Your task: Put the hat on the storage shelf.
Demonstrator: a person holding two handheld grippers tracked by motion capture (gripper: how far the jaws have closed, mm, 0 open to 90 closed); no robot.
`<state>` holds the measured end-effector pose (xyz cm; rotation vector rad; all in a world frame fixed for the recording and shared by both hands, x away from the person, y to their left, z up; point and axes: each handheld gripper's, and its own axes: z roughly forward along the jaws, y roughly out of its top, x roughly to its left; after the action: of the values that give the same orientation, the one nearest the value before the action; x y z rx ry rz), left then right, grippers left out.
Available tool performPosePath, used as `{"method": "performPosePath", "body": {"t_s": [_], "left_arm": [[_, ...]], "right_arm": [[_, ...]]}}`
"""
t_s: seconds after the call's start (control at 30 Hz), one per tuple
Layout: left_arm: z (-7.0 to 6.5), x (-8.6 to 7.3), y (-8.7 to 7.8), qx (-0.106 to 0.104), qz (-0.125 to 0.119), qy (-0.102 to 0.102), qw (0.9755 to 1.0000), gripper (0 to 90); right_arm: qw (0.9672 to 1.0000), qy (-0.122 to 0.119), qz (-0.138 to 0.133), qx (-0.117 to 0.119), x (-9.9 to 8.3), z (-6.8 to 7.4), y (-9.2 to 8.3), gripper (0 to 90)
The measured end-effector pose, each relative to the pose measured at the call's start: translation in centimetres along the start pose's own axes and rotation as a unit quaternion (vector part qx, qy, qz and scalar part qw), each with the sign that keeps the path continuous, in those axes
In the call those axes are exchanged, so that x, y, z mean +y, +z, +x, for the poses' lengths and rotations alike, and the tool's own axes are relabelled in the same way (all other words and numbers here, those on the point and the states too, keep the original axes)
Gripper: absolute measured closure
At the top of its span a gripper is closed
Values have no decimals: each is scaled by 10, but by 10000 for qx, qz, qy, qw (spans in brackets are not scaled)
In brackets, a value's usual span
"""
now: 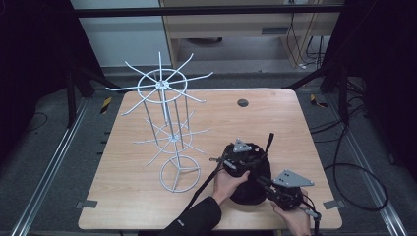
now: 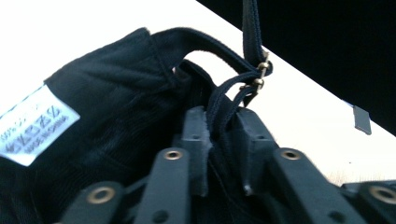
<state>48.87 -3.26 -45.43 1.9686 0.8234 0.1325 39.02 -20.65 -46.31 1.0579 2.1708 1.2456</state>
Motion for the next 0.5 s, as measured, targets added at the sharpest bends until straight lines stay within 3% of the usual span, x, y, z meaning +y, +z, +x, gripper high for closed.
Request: {"method": "performPosePath", "body": {"t_s": [0.17, 0.3, 0.4, 0.5], "left_arm": [[-4, 7, -10, 112, -148, 221, 9996, 812], [-9, 12, -21, 153, -250, 395, 9988, 818], [-14, 15, -31, 114, -332, 515, 9981, 819], [-19, 21, -43, 61, -460, 638, 9969, 820]], "right_arm": [[9989, 173, -421, 128, 1, -8, -19, 705], [9958, 441, -781, -203, -2, -25, -39, 657], [9939, 653, -785, -423, -6, -36, -41, 625], [9943, 671, -691, -452, -7, -38, -37, 600]]}}
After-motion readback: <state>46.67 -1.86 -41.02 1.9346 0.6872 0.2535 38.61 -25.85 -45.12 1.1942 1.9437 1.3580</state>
